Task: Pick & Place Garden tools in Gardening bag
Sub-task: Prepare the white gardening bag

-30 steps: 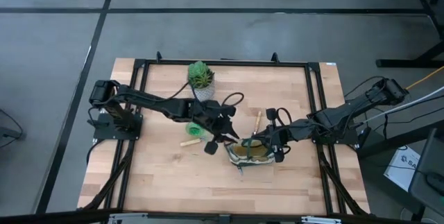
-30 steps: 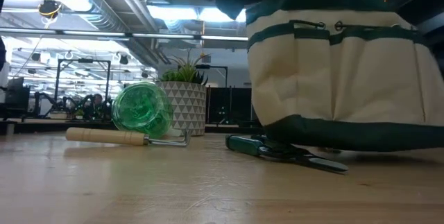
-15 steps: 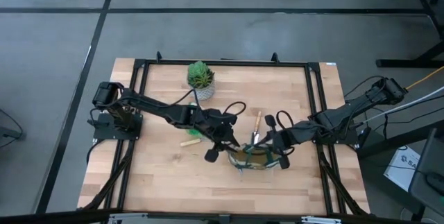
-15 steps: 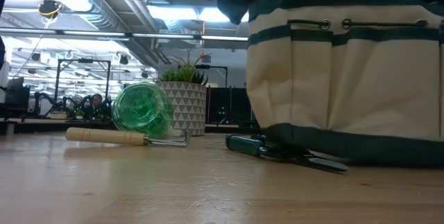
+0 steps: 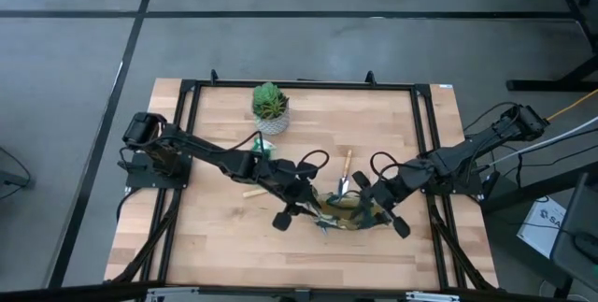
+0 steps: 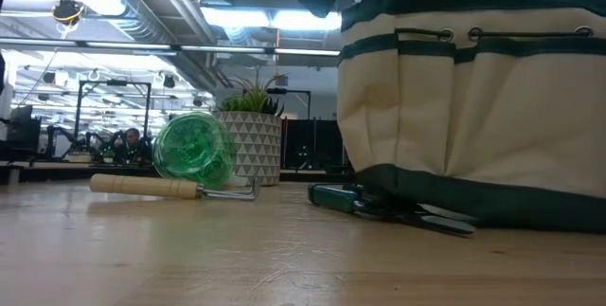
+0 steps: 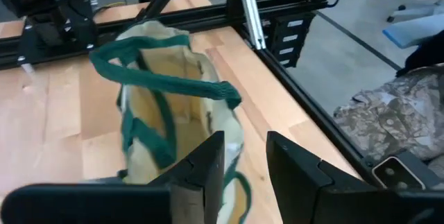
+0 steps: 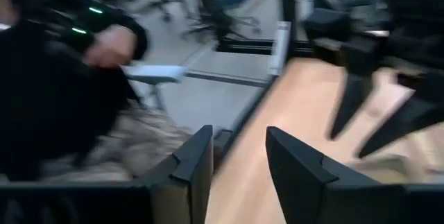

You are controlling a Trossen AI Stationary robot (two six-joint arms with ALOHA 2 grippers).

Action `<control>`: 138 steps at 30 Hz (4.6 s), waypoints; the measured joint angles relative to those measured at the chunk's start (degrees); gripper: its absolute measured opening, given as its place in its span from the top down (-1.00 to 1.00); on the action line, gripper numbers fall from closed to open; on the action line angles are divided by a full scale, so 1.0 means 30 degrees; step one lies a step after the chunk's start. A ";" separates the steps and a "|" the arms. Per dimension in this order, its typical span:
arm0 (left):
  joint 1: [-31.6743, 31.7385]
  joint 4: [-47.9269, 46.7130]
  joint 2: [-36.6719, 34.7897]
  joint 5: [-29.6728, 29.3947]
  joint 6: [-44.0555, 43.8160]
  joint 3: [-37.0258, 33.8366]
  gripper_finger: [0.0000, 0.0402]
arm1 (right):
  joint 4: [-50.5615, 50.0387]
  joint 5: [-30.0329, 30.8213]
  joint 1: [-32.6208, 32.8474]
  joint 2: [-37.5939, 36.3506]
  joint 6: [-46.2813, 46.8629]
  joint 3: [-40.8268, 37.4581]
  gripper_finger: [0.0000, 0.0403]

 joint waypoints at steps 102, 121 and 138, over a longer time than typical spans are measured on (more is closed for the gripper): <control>0.1114 -0.3288 0.2856 -0.0398 -0.9939 0.4663 0.35 | -1.6090 0.4640 -0.0976 0.0765 0.6051 0.1931 0.98; -0.0107 0.4442 0.4765 0.5207 -0.5659 0.4663 0.40 | -1.5688 0.4674 -0.2101 0.0765 0.6967 0.1931 0.98; -0.0439 0.3943 0.4816 0.9041 -0.5354 0.4663 0.54 | -1.4764 0.3341 -0.2980 0.0765 0.6896 0.1931 0.98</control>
